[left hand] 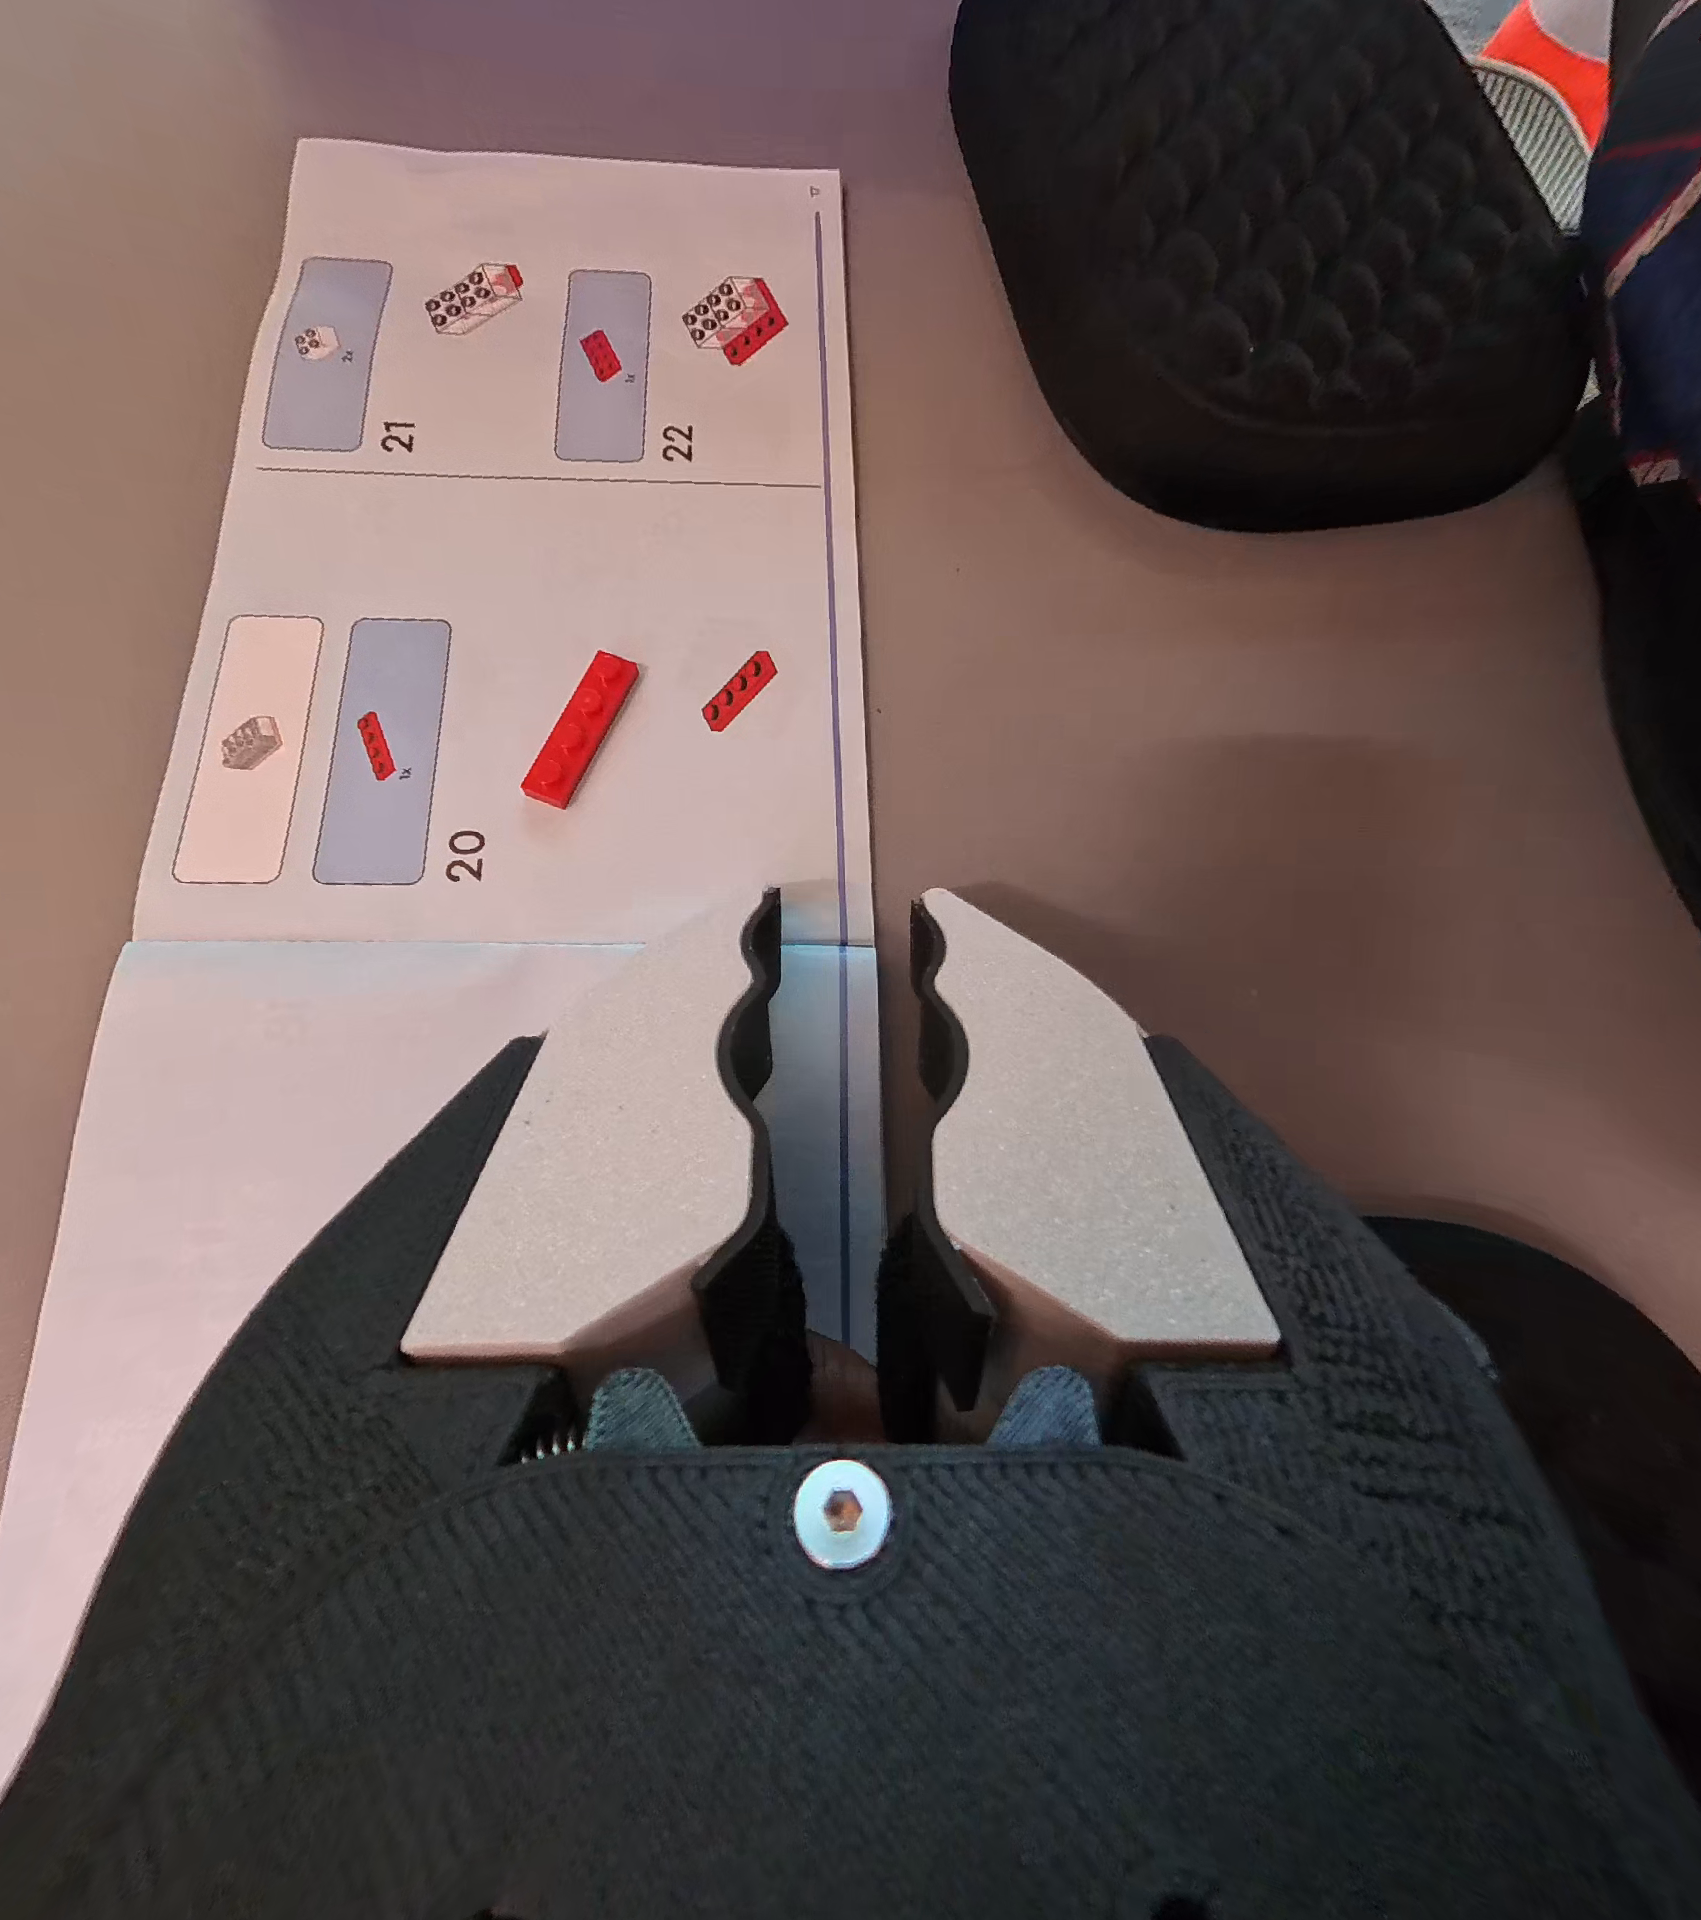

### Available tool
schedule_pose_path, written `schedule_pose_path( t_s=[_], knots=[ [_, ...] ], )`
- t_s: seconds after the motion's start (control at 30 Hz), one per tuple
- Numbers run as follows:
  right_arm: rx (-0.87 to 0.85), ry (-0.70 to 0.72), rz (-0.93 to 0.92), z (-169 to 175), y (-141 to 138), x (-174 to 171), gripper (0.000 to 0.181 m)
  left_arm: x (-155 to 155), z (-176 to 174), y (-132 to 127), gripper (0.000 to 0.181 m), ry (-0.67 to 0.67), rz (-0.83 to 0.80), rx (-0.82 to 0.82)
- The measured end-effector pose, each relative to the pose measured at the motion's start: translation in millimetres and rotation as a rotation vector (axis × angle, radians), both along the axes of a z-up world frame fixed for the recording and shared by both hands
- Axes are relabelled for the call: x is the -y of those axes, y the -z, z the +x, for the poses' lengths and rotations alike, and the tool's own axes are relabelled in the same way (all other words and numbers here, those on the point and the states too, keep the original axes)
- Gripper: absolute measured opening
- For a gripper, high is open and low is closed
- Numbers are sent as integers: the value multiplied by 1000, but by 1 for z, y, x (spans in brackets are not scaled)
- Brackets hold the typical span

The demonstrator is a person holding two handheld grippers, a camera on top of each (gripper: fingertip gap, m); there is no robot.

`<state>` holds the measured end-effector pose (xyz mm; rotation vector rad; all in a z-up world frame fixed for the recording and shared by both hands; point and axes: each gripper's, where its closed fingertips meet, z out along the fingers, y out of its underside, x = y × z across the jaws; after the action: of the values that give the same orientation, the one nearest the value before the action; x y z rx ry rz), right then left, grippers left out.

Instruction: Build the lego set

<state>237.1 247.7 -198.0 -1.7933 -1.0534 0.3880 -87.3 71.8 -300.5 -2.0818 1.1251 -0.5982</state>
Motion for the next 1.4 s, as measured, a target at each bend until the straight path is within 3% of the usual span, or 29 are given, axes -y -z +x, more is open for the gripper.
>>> schedule_pose_path(
  t_s=[0.13,0.27,0.33,0.43,0.53,0.7,0.8,0.93,1.4],
  knots=[
    [0,-78,104,-42,-31,-1,17,-1,-1,0,21,-9,9,-8],
    [-534,-278,310,-134,-123,37,13,0,0,0,22,-7,9,-7],
    [-741,-298,299,-171,-136,51,12,0,0,0,22,-7,6,-6],
    [-672,-231,239,-216,-87,43,11,0,0,1,22,-7,9,-8],
    [-668,-107,239,-221,-47,22,11,0,0,0,22,-6,-8,5],
    [-731,-106,223,-214,-41,15,8,1,0,0,23,-2,-11,9],
    [-668,-153,98,-228,-22,16,9,1,0,0,23,-2,-6,5],
    [-585,-173,95,-236,-12,17,9,1,0,0,24,-1,-1,1],
    [-553,-152,99,-236,-5,11,9,0,0,0,24,0,18,-13]
  ],
)
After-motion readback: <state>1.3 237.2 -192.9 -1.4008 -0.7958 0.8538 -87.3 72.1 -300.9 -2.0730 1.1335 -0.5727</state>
